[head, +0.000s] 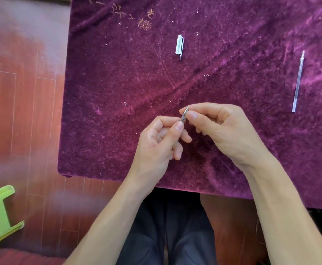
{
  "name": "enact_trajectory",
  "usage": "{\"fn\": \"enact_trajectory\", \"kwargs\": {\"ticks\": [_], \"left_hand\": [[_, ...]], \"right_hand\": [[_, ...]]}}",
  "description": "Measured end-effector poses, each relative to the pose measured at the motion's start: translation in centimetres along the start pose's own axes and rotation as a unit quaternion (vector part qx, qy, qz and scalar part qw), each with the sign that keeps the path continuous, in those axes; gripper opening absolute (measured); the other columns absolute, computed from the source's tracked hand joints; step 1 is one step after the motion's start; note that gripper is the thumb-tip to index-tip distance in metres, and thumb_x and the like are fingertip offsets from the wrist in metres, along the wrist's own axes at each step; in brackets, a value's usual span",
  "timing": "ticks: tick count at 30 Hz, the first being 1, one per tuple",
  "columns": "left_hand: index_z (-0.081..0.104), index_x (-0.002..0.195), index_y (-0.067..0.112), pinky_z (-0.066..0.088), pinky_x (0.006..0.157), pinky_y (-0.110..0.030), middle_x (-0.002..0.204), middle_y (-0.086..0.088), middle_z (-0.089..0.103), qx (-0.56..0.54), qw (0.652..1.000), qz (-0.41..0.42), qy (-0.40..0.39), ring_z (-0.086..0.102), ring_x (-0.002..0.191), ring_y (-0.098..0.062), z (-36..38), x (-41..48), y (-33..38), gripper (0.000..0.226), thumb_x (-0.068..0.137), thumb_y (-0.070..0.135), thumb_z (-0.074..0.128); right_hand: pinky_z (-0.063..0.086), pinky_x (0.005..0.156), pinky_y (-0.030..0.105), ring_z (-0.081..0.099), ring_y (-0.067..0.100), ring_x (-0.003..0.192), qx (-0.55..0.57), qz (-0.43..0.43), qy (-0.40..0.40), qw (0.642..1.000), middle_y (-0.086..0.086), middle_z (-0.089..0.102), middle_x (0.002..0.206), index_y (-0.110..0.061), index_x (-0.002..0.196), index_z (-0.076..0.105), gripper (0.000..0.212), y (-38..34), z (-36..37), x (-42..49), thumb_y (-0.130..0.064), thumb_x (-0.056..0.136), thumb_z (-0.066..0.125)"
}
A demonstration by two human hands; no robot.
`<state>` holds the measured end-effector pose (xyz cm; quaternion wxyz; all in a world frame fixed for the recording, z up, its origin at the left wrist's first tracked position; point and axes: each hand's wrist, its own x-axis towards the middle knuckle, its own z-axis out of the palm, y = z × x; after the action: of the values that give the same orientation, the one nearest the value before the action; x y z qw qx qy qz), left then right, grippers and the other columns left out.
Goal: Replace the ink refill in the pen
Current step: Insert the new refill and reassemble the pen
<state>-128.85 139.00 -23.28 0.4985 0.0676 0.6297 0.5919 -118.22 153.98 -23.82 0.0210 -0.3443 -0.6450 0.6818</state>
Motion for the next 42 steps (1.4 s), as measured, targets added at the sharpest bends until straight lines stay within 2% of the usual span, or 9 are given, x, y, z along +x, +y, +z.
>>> {"fn": "enact_trajectory", "kwargs": {"ticks": [4, 11, 13, 18, 26, 30, 37, 39, 42], "left_hand": [[0.065, 0.106, 0.008, 0.037, 0.041, -0.012, 0.079, -0.003, 0.072, -0.001, 1.0, -0.001, -0.005, 0.052, 0.045, -0.006, 0.0, 0.0, -0.1, 0.016, 0.105, 0.019, 0.055], [0.067, 0.107, 0.008, 0.037, 0.042, -0.014, 0.08, -0.004, 0.073, -0.014, 1.0, -0.009, -0.019, 0.052, 0.043, -0.005, 0.0, -0.2, -0.1, 0.018, 0.105, 0.02, 0.053], [0.067, 0.107, 0.008, 0.036, 0.04, -0.012, 0.08, -0.004, 0.074, -0.007, 1.0, -0.008, -0.016, 0.052, 0.042, -0.004, 0.0, -0.2, 0.0, 0.019, 0.105, 0.021, 0.054], [0.068, 0.104, 0.011, 0.034, 0.038, -0.01, 0.08, -0.004, 0.074, 0.01, 1.0, 0.001, -0.015, 0.052, 0.041, -0.001, 0.3, -0.1, 0.3, 0.018, 0.105, 0.022, 0.054], [0.067, 0.106, 0.007, 0.035, 0.038, -0.009, 0.081, -0.004, 0.073, -0.01, 1.0, 0.0, -0.023, 0.051, 0.042, -0.001, 0.1, -0.1, 0.4, 0.018, 0.106, 0.018, 0.052], [0.067, 0.108, 0.007, 0.035, 0.039, -0.009, 0.081, -0.004, 0.073, -0.006, 1.0, 0.002, -0.017, 0.051, 0.042, -0.001, 0.0, -0.2, 0.2, 0.019, 0.106, 0.019, 0.052], [0.067, 0.106, 0.011, 0.038, 0.041, -0.008, 0.081, -0.003, 0.073, -0.018, 1.0, 0.013, -0.013, 0.052, 0.045, -0.002, 0.2, -0.4, -0.2, 0.015, 0.104, 0.021, 0.057], [0.068, 0.107, 0.011, 0.039, 0.042, -0.009, 0.081, -0.003, 0.073, -0.022, 1.0, 0.014, -0.013, 0.053, 0.045, -0.002, 0.3, -0.4, -0.3, 0.015, 0.104, 0.021, 0.057], [0.068, 0.107, 0.01, 0.041, 0.046, -0.013, 0.081, -0.004, 0.072, -0.036, 0.999, 0.013, -0.019, 0.053, 0.047, -0.005, 0.5, -0.3, -0.3, 0.015, 0.104, 0.019, 0.056]], "right_hand": [[0.049, 0.069, 0.009, 0.062, -0.009, 0.071, -0.033, -0.011, -0.019, 0.999, -0.028, 0.075, 0.081, -0.027, 0.108, 0.081, 0.017, -0.2, -0.4, -0.1, -0.018, 0.106, 0.067], [0.049, 0.069, 0.008, 0.061, -0.011, 0.072, -0.056, -0.023, -0.038, 0.997, -0.029, 0.074, 0.081, -0.026, 0.104, 0.08, 0.022, -0.8, -0.8, -0.3, -0.015, 0.109, 0.062], [0.049, 0.069, 0.008, 0.061, -0.01, 0.071, -0.05, -0.022, -0.032, 0.998, -0.027, 0.075, 0.081, -0.028, 0.103, 0.081, 0.021, -0.9, -0.7, -0.3, -0.019, 0.109, 0.062], [0.05, 0.073, 0.007, 0.067, -0.009, 0.075, -0.051, -0.027, -0.021, 0.998, -0.022, 0.079, 0.089, -0.018, 0.108, 0.081, 0.015, -1.0, -0.6, -0.4, -0.019, 0.106, 0.067], [0.05, 0.071, 0.012, 0.06, -0.006, 0.07, -0.046, -0.019, -0.028, 0.998, -0.015, 0.08, 0.092, -0.021, 0.106, 0.082, 0.015, -1.0, -0.5, -0.3, -0.022, 0.105, 0.067], [0.049, 0.071, 0.009, 0.062, -0.008, 0.07, -0.027, -0.011, -0.014, 0.999, -0.016, 0.08, 0.089, -0.02, 0.104, 0.083, 0.013, -0.6, -0.2, -0.3, -0.023, 0.103, 0.071], [0.052, 0.074, 0.013, 0.066, -0.005, 0.076, 0.024, -0.001, 0.026, 0.999, -0.013, 0.079, 0.088, -0.023, 0.095, 0.084, 0.009, 0.0, 0.4, -0.5, -0.027, 0.099, 0.077], [0.05, 0.07, 0.011, 0.061, -0.006, 0.07, 0.029, 0.005, 0.024, 0.999, -0.017, 0.077, 0.083, -0.026, 0.098, 0.084, 0.013, 0.1, 0.4, -0.6, -0.032, 0.101, 0.073], [0.049, 0.069, 0.017, 0.053, 0.002, 0.069, 0.066, 0.012, 0.005, 0.998, -0.018, 0.069, 0.078, -0.03, 0.112, 0.083, 0.02, 0.2, 0.1, -0.8, -0.031, 0.107, 0.064]]}}
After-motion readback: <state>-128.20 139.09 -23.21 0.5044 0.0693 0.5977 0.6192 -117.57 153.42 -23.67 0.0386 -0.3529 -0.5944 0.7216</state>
